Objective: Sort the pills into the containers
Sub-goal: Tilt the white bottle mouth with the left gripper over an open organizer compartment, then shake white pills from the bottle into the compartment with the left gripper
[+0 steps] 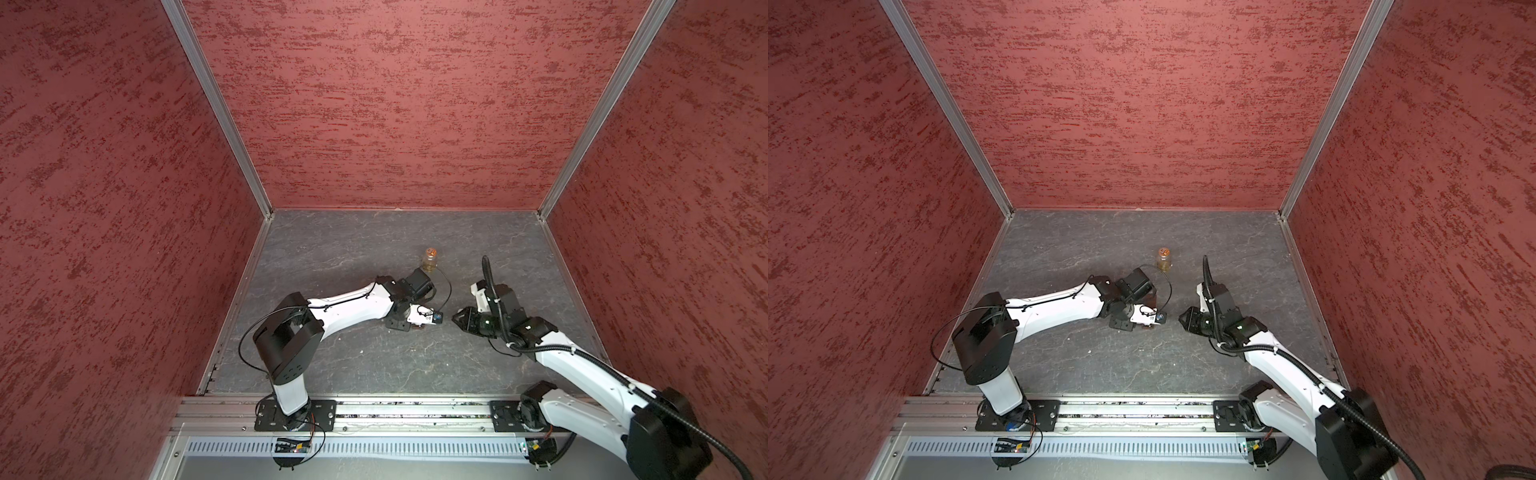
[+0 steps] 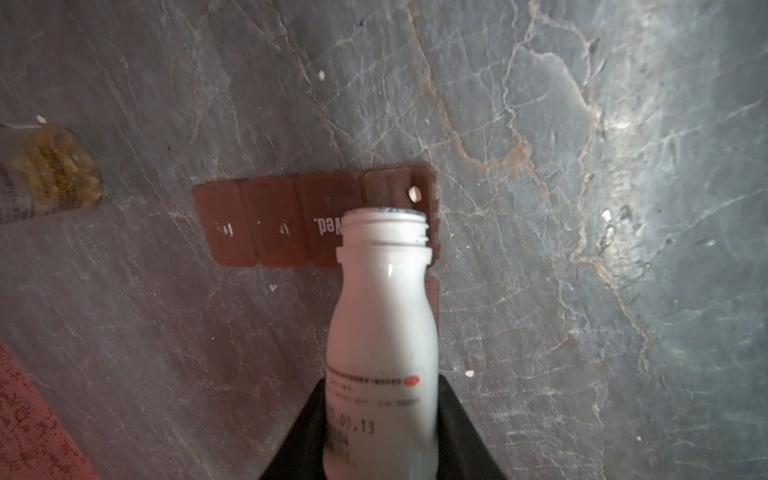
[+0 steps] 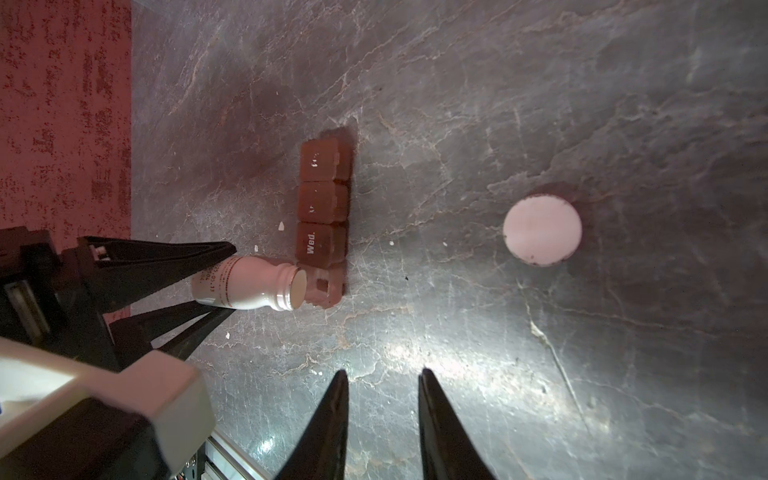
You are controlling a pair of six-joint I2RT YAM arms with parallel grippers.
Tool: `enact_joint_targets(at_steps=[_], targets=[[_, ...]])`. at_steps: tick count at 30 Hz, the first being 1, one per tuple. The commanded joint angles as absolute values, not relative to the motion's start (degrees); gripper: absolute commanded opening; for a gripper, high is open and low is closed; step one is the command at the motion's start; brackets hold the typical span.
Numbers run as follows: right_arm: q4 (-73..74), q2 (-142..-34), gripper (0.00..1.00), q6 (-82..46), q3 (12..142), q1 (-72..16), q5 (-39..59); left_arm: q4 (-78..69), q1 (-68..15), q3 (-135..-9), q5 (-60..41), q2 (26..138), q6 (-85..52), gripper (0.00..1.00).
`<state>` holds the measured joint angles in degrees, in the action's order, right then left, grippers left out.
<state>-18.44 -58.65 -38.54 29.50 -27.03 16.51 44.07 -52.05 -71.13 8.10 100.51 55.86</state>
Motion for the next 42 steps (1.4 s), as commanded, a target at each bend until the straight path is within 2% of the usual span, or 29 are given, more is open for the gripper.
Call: enact_joint_targets(at_steps=[1, 42], targets=[[-18.18, -57.57, 0.31, -37.88, 29.18, -26.37, 16.81, 45.0, -52.38, -72.34, 8.53, 101.6, 56.51, 0.0], [-18.41, -57.13, 0.31, -37.88, 28.58, -26.28, 16.94, 44.35, -52.39, -72.0, 9.32, 102.4, 56.37, 0.0]])
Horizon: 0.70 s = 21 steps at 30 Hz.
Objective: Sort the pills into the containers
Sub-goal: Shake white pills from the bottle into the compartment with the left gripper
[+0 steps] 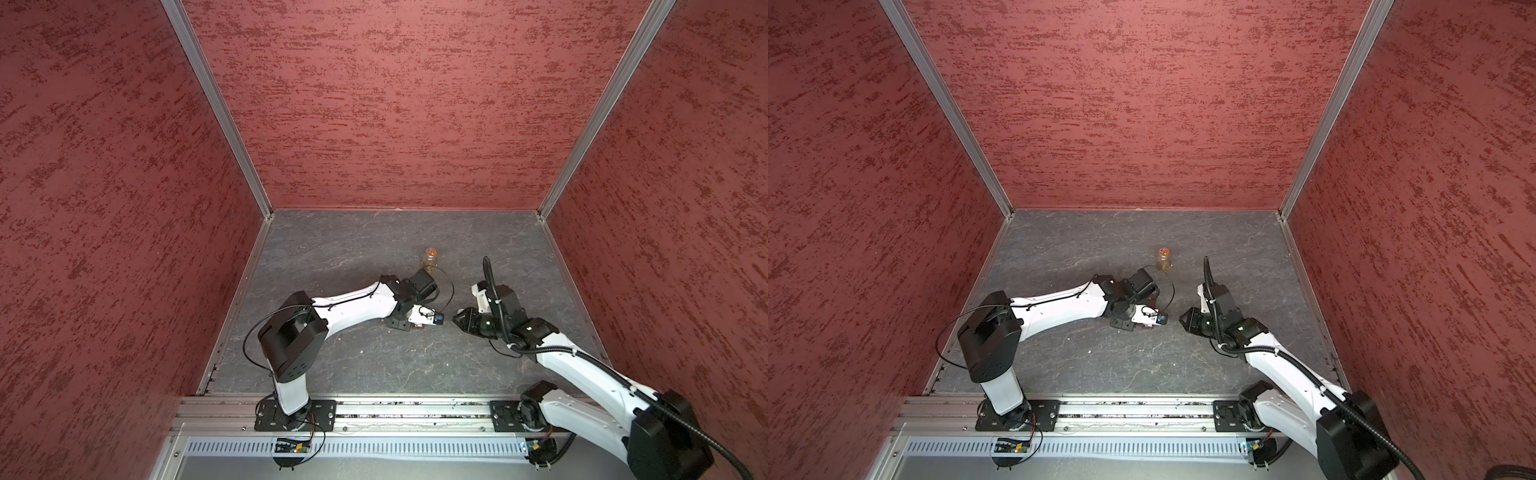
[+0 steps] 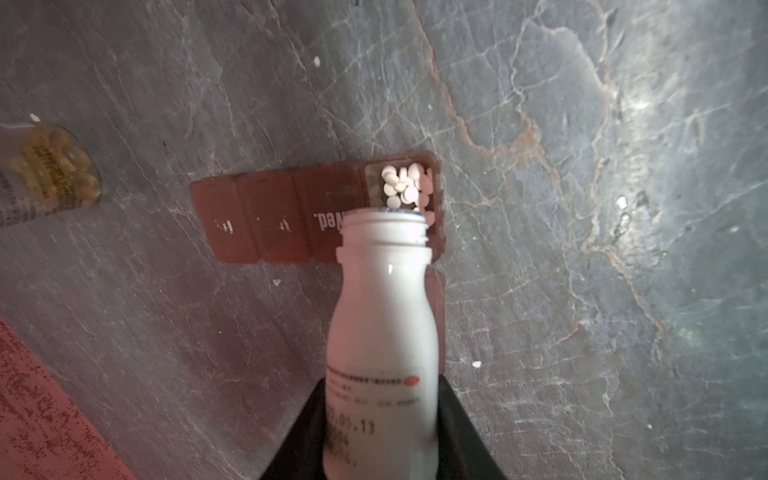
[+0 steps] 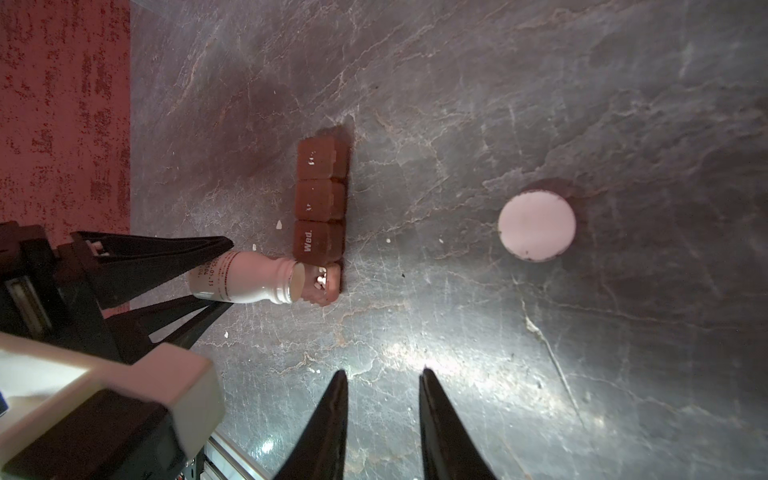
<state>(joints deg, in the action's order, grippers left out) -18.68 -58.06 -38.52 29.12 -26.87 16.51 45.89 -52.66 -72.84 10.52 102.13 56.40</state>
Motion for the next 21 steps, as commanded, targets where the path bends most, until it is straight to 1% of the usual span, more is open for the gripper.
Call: enact_joint_targets(at_steps=[1, 21], targets=[[-18.48, -57.13, 0.31, -37.91, 28.63, -26.32, 16.91, 43.98, -52.43, -71.82, 9.26, 102.16, 56.25, 0.0], [-19.38, -57.13, 0.31, -38.01, 29.42, -26.28, 16.46, 40.03, -51.41, -68.32, 7.47, 98.54, 55.16, 0.0]])
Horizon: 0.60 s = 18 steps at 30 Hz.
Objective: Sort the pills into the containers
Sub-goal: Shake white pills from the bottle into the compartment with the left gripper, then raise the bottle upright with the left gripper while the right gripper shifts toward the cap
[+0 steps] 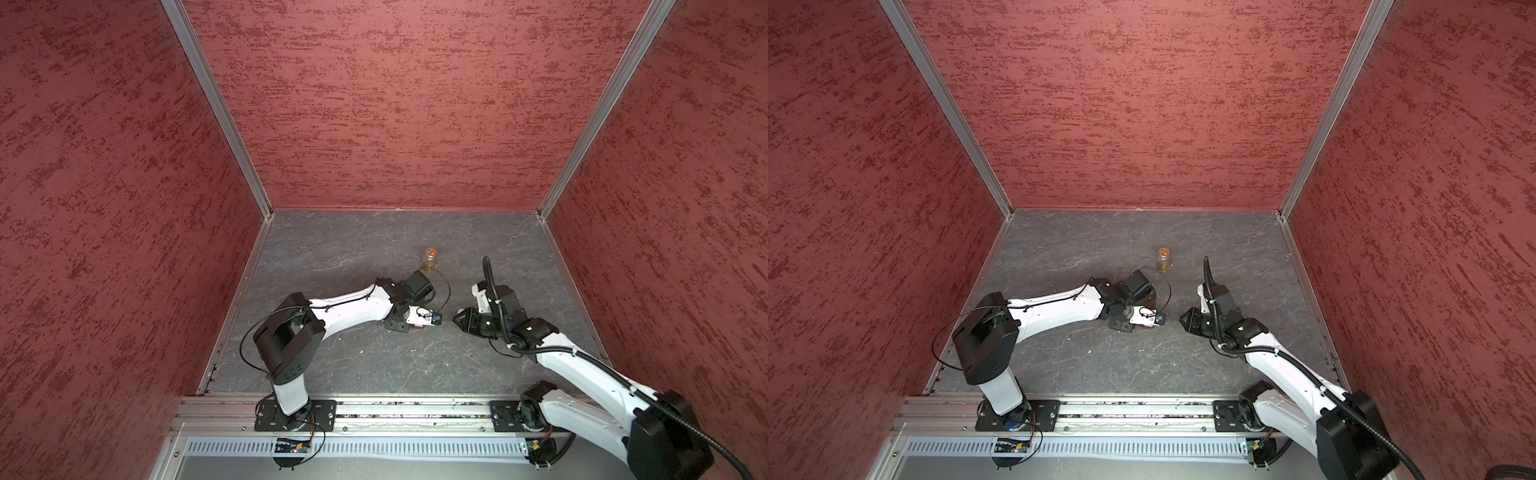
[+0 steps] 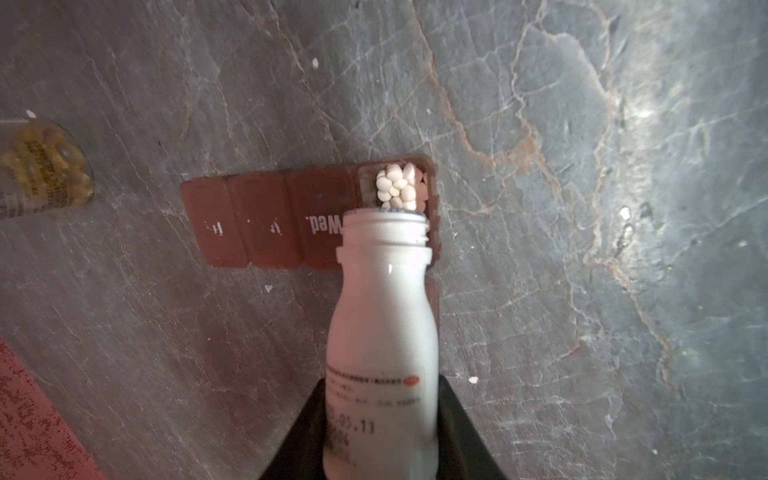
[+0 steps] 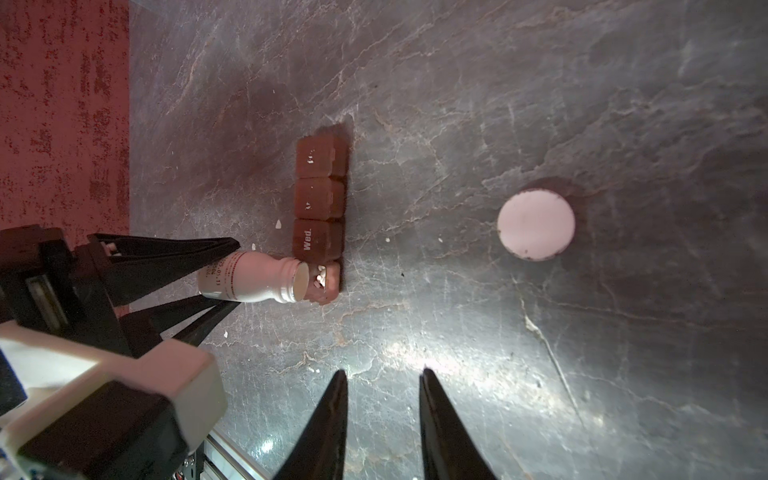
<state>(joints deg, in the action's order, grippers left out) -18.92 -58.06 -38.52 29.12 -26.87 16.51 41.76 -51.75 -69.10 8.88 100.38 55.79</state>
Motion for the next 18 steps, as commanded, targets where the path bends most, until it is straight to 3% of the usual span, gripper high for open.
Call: enact_joint_targets(at_steps=[1, 18], targets=[[-19.42, -57.13, 0.31, -38.13, 29.44, -26.27, 16.43, 39.79, -51.33, -68.16, 7.32, 98.4, 55.11, 0.0], [-21.61, -56.78, 0.31, -38.24, 31.24, -26.28, 15.44, 34.99, -50.06, -63.78, 3.85, 92.69, 53.19, 0.0]])
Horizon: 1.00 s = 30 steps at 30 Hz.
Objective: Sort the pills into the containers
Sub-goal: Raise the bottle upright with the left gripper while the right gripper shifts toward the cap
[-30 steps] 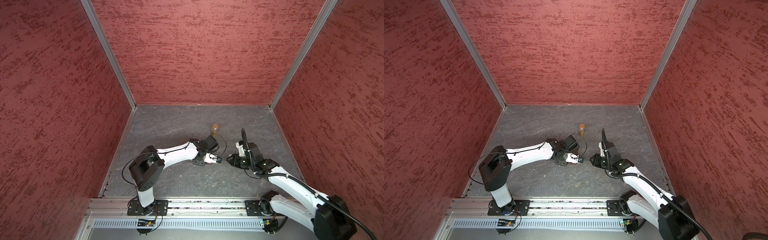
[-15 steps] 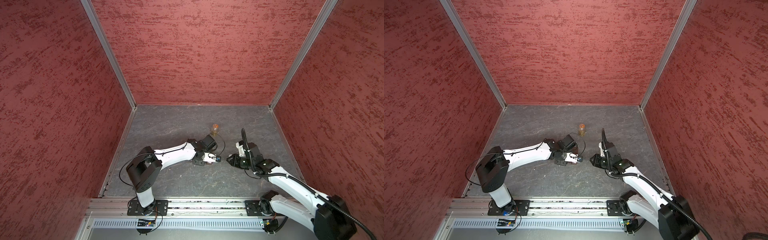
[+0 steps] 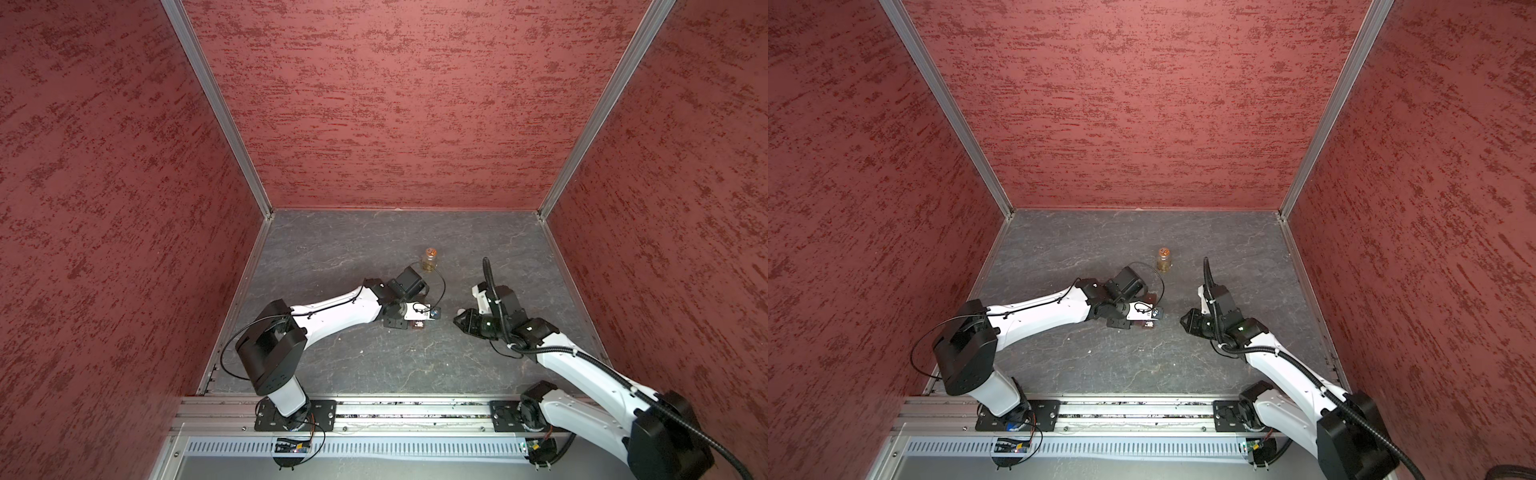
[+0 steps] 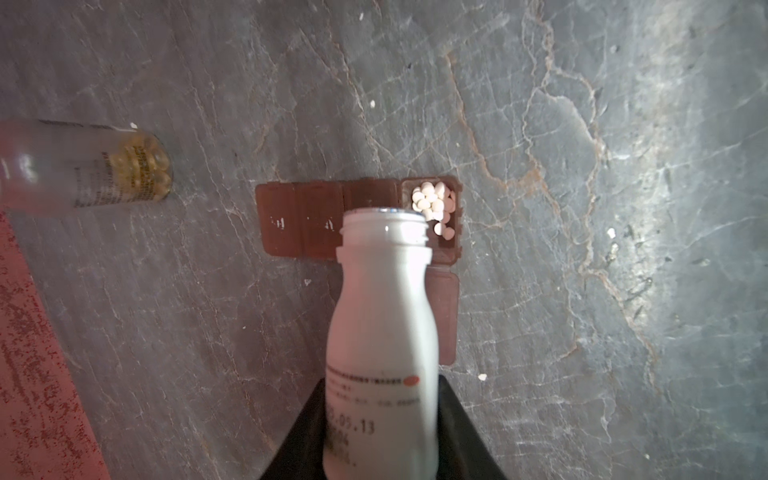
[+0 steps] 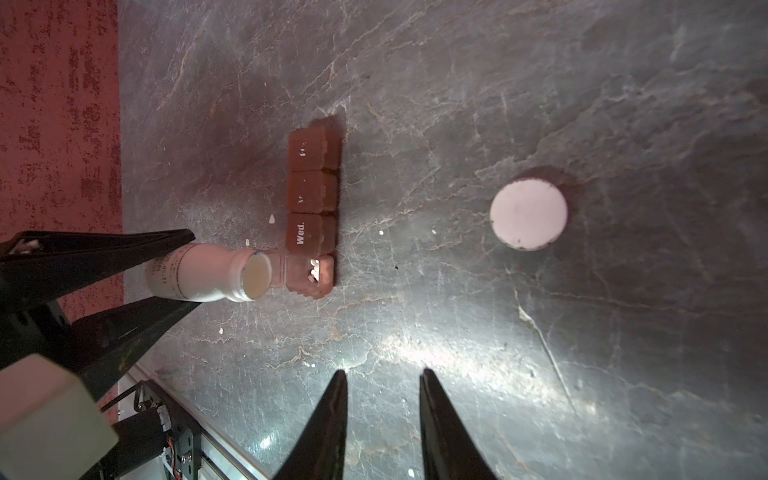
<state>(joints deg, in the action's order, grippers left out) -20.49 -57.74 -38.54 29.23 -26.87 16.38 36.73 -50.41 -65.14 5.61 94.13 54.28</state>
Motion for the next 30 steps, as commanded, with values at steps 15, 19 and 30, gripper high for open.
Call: enact_joint_targets(at_steps=[15, 19, 30], targets=[[-25.37, -56.21, 0.33, -38.49, 34.75, -26.27, 13.69, 23.71, -47.81, -57.01, -1.35, 83.33, 47.55, 0.0], [-26.7, -55.49, 0.33, -39.23, 35.8, -26.24, 13.1, 18.14, -47.28, -53.31, -2.64, 80.27, 44.5, 0.0], [-30.47, -53.01, 0.33, -41.99, 38.9, -26.27, 11.43, -3.82, -46.41, -39.01, -6.0, 67.54, 34.07, 0.0]])
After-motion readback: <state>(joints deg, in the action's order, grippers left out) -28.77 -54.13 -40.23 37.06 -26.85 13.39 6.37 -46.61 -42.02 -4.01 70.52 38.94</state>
